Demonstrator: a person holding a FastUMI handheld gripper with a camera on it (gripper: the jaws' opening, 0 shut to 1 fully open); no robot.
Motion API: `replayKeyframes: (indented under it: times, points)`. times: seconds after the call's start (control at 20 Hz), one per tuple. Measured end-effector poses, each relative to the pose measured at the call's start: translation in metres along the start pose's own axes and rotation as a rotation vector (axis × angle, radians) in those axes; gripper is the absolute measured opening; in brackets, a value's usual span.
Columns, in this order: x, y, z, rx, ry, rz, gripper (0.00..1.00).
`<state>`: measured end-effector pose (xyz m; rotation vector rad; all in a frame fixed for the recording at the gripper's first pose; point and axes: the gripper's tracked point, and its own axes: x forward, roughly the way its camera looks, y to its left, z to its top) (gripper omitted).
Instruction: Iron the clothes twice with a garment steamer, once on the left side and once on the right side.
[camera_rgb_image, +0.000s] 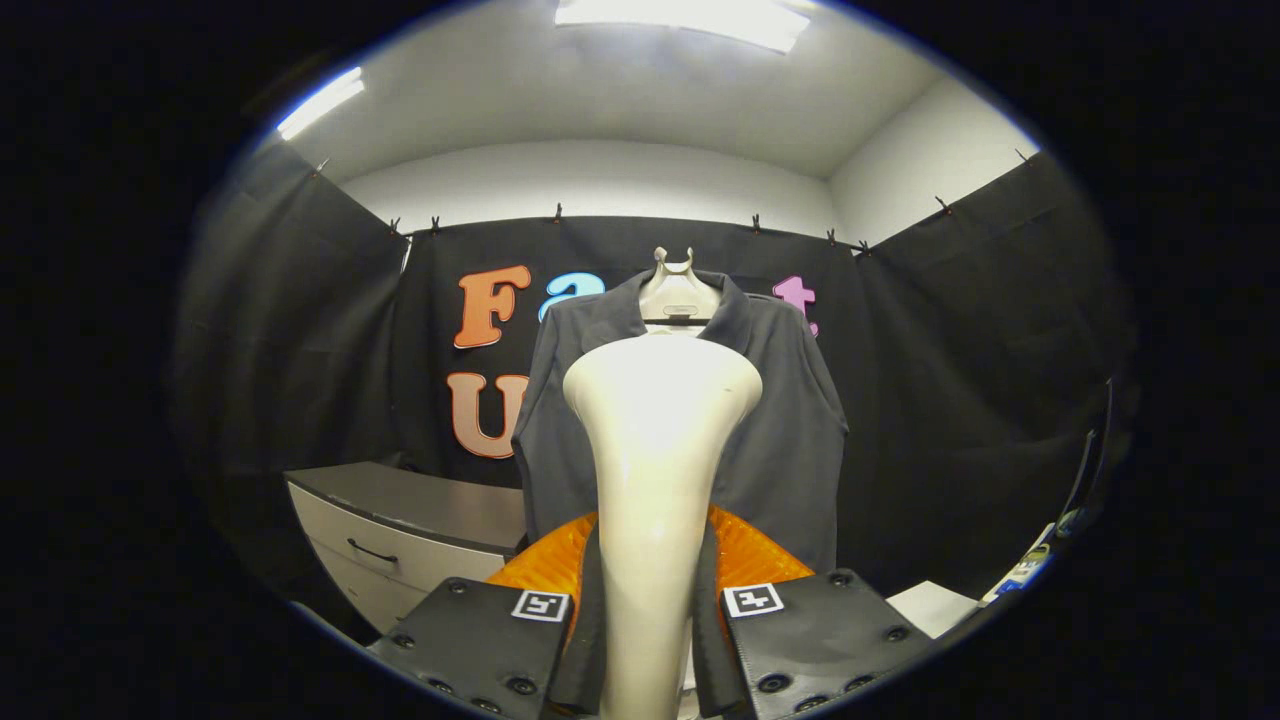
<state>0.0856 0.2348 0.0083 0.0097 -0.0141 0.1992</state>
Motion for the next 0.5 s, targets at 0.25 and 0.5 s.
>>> replayKeyframes:
  times: [0.25, 0.5]
  points:
    - [0.0013, -0.0017, -0.0006, 0.002, 0.000, -0.009, 0.42]
    - [0.0061, -0.0004, -0.0053, 0.004, 0.010, -0.017, 0.42]
